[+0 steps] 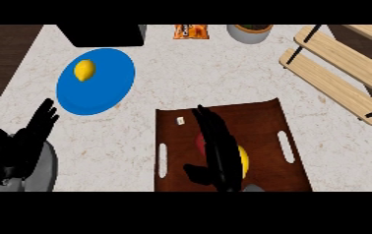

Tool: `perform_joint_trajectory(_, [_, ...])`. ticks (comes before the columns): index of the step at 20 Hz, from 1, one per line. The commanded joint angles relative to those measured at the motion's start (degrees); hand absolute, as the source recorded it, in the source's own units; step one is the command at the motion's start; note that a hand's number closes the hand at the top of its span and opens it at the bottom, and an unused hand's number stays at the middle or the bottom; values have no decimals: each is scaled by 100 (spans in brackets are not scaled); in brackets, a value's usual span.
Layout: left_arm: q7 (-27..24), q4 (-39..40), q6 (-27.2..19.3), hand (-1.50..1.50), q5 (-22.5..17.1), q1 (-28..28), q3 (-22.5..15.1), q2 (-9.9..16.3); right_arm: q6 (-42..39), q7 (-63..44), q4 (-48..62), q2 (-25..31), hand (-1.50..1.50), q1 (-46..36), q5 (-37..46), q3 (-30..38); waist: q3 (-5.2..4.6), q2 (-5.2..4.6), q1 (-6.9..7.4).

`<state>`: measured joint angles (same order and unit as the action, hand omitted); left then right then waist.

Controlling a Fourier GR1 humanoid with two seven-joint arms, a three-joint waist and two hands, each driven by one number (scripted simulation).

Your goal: Pick the tomato from the tray and place it in the tiered shelf

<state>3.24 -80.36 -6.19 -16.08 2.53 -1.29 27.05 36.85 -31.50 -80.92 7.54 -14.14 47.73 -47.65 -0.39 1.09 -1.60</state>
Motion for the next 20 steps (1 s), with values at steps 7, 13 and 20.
perform_joint_trajectory(7, [25,-68,159,0,-1,-71,28,91,-3951,-2643,-356,-67,-150,-648,798,-569,12,-48,131])
perform_joint_trajectory(13, [-154,88,274,0,-46,-12,186,1,-5651,-3345,-906,-292,-150,-1048,665,-360,32,-95,167])
perform_joint_trajectory(20, [-78,270,236,0,210,-276,93,-232,-6070,-3243,-779,-443,-150,-872,828,-95,36,-104,146])
